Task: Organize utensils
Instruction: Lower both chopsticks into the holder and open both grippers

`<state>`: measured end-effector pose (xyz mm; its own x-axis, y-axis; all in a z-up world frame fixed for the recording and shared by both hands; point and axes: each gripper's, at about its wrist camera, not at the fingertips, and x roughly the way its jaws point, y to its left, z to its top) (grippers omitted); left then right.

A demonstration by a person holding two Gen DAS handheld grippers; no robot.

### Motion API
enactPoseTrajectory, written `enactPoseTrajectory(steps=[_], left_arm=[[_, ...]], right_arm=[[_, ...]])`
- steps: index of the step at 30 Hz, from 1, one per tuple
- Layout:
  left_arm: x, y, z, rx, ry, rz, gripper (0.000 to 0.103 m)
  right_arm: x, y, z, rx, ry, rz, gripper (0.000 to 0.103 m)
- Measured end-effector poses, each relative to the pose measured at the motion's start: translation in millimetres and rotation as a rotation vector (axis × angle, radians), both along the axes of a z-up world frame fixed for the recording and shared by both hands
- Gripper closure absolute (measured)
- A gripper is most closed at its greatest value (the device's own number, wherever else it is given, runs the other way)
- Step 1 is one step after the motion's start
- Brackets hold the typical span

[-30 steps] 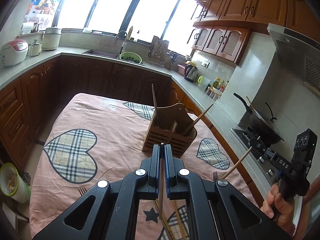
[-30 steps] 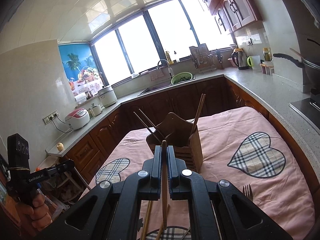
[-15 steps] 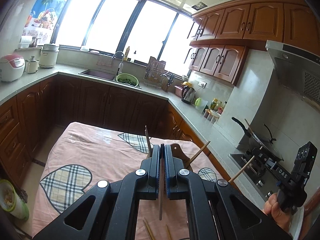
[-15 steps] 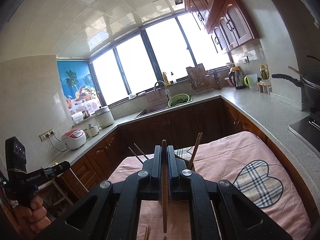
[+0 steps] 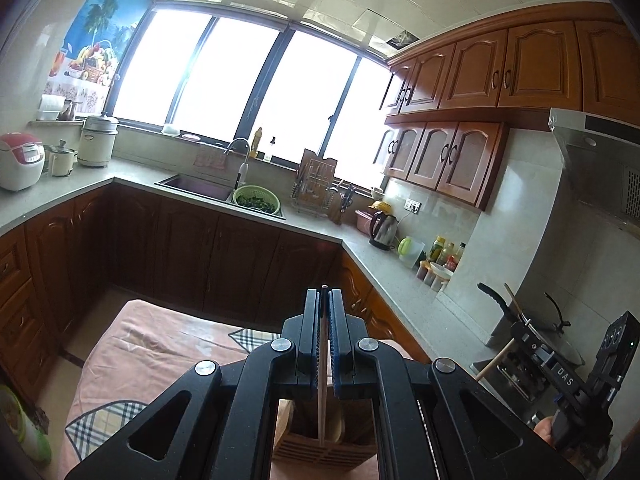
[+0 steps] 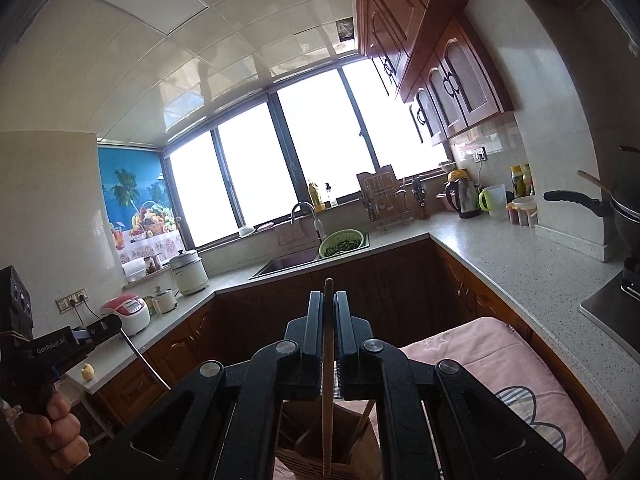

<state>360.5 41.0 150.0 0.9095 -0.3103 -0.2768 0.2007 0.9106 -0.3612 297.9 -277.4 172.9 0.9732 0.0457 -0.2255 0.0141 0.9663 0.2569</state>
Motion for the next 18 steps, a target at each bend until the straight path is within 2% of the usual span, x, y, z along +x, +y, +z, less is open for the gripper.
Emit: enactPoseTrajectory(steps=[8, 18], left_arm=[[53, -23, -37, 0.007, 0.043, 0.030, 0.100], [110, -58, -85, 0.050, 0.146, 0.026, 0.100]], right_arm=[[25, -3, -22, -0.013, 0.005, -0.039, 0.098], [48, -13, -78, 0.031, 0.107, -0.054, 0.098]])
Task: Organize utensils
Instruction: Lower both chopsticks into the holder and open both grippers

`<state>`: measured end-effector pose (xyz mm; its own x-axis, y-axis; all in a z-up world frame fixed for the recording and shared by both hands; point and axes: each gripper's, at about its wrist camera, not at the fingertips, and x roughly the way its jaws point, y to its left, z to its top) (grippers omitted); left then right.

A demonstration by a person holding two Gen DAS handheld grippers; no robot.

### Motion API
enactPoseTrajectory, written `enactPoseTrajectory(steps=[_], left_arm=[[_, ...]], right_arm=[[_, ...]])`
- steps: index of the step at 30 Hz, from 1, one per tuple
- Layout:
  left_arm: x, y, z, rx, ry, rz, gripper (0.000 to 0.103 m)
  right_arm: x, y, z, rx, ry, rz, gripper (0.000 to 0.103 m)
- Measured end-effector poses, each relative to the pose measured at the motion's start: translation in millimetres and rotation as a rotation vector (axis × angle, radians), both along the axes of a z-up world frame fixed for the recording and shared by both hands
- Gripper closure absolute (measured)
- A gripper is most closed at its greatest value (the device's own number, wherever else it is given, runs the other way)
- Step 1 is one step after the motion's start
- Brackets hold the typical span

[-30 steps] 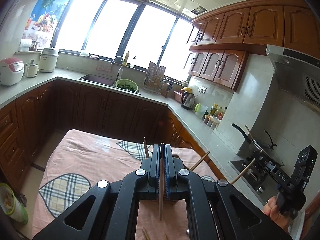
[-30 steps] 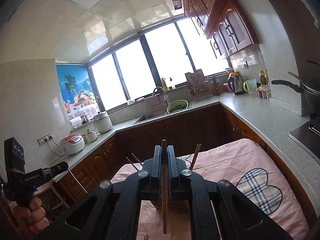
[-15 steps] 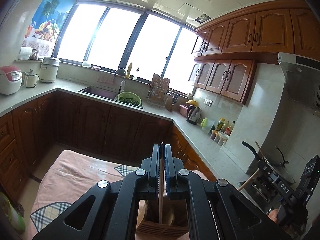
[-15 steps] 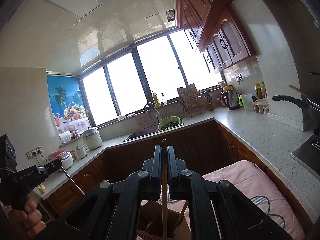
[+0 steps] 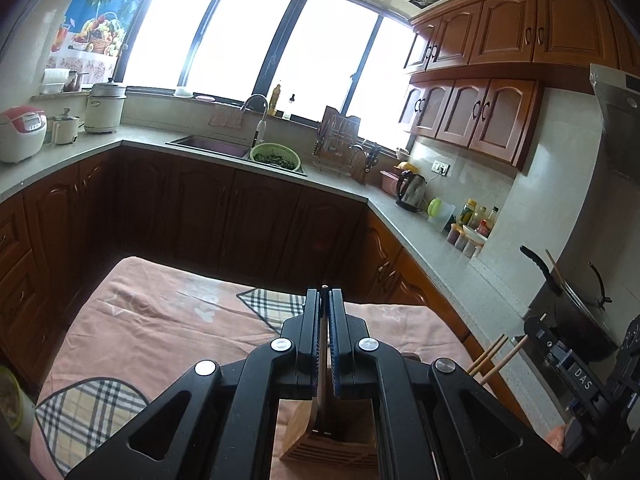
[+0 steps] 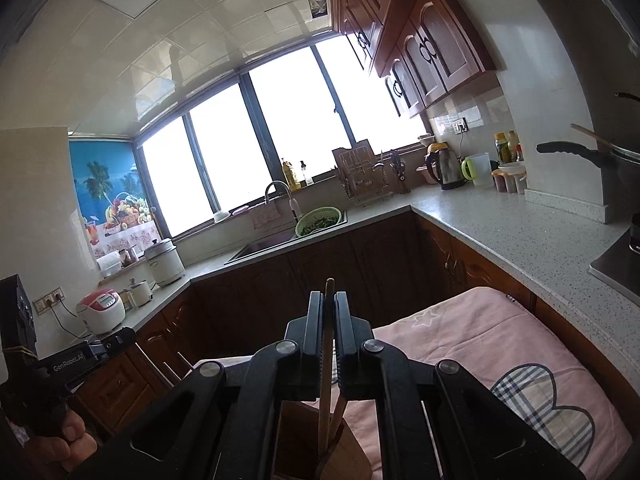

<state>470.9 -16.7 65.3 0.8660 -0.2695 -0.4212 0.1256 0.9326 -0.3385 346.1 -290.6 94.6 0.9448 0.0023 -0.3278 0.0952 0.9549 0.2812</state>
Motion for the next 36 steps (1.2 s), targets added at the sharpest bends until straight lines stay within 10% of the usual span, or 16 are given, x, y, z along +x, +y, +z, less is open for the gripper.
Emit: enactPoseTrajectory(steps=[22, 27, 31, 36], left_arm=[[35, 11, -12, 0.004, 0.083, -0.033, 0.099], [26, 18, -11, -0.005, 0.083, -0.022, 0.079], [12, 21, -14, -0.008, 0.079, -0.012, 0.067], [-10, 23, -15, -0.003, 0.078, 0.009, 0.028]], right_arm=[[11, 5, -29, 0.018, 0.100, 0.022, 0.093], [10, 5, -29, 0.022, 0.104, 0.029, 0.091], [1, 4, -24, 0.030, 0.068, 0.025, 0.054], [-15, 0, -16, 0.047, 0.026, 0.019, 0.030]])
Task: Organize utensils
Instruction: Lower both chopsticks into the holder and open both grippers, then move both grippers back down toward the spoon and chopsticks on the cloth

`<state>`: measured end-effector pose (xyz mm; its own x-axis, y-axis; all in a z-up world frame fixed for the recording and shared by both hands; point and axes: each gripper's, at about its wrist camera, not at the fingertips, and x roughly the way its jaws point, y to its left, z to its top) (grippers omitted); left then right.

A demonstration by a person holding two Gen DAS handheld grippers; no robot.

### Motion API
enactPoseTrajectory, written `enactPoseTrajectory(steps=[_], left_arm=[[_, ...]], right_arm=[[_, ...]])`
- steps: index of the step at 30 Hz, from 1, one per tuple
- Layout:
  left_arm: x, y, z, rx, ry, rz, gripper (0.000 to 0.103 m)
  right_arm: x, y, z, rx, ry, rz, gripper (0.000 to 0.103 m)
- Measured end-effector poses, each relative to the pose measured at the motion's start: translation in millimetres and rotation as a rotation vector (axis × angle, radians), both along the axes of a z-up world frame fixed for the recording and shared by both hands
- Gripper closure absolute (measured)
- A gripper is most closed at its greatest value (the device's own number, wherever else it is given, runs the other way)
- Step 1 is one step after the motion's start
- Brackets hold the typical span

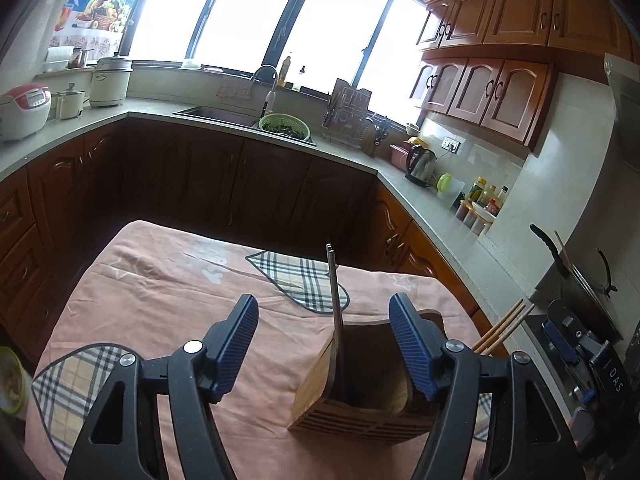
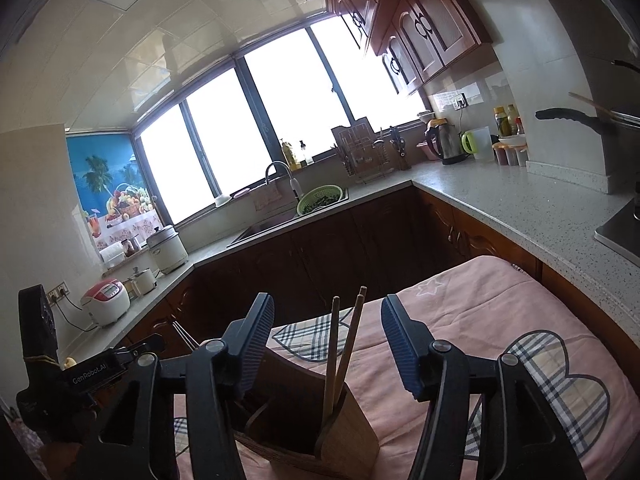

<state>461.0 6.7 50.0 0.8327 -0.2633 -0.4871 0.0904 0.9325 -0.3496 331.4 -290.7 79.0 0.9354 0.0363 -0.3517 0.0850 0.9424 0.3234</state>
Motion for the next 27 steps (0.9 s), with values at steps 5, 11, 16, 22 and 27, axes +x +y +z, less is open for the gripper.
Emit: enactPoseTrajectory(steps=[5, 11, 16, 22, 27], left_arm=[[-28, 5, -6, 0.022, 0.030, 0.012, 0.023], [-70, 13, -13, 0.047, 0.101, 0.022, 0.023], [-108, 20, -15, 0.048, 0.152, 0.019, 0.023], [-149, 29, -16, 0.048, 0.195, 0.023, 0.023], [-171, 30, -18, 0.058, 0.223, 0.014, 0.023]], right_arm=[[-17, -2, -4, 0.011, 0.016, 0.007, 0.017], [-45, 2, -11, 0.020, 0.053, 0.030, 0.013], [-71, 7, -17, 0.030, 0.091, 0.043, 0.013], [-102, 14, -24, 0.033, 0.132, 0.050, 0.013], [-126, 21, -34, 0.027, 0.170, 0.062, 0.013]])
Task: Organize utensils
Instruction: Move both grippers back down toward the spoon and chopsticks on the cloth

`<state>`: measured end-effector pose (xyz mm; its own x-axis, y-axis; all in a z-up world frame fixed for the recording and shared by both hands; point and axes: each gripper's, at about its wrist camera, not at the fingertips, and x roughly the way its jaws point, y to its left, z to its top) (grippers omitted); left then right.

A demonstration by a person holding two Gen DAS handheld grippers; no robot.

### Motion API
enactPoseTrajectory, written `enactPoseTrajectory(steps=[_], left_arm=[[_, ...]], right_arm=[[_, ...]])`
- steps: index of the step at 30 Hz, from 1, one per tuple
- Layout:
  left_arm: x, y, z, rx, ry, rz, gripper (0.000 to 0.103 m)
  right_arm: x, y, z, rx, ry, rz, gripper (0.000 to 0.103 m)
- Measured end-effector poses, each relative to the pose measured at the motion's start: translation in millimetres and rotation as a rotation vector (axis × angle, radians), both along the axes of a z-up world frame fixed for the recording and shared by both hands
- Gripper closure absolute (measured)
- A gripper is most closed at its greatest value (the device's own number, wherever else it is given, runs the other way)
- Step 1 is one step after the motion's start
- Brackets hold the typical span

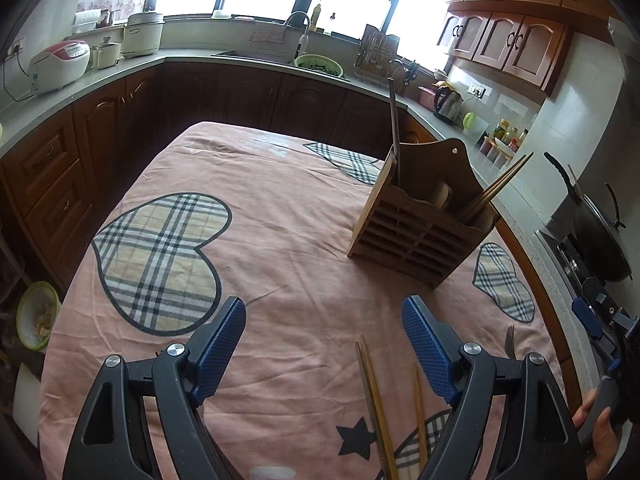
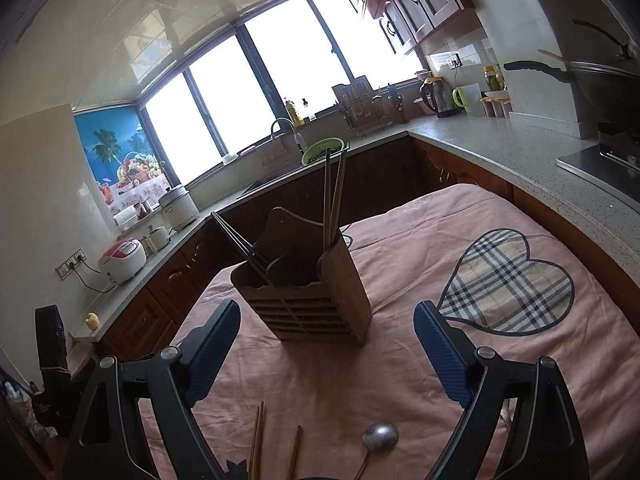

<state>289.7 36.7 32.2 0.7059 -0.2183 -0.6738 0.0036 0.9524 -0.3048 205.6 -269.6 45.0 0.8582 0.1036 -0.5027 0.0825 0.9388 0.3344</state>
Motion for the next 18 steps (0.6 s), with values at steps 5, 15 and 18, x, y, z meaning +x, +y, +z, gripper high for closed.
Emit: enactPoseTrajectory(steps=[5, 15, 18], left_arm=[[-20, 3, -6, -0.001, 0.023, 0.001, 0.023], [-41, 2, -21, -0.001, 0.082, -0.012, 0.023], [-42, -2, -24, 0.007, 0.094, -0.018, 0.023]], right_arm=[[-21, 4, -12, -0.005, 0.042, 0.000, 0.013], [-48, 14, -42, -0.010, 0.149, 0.010, 0.013], [-52, 16, -51, -0.005, 0.177, 0.016, 0.013]])
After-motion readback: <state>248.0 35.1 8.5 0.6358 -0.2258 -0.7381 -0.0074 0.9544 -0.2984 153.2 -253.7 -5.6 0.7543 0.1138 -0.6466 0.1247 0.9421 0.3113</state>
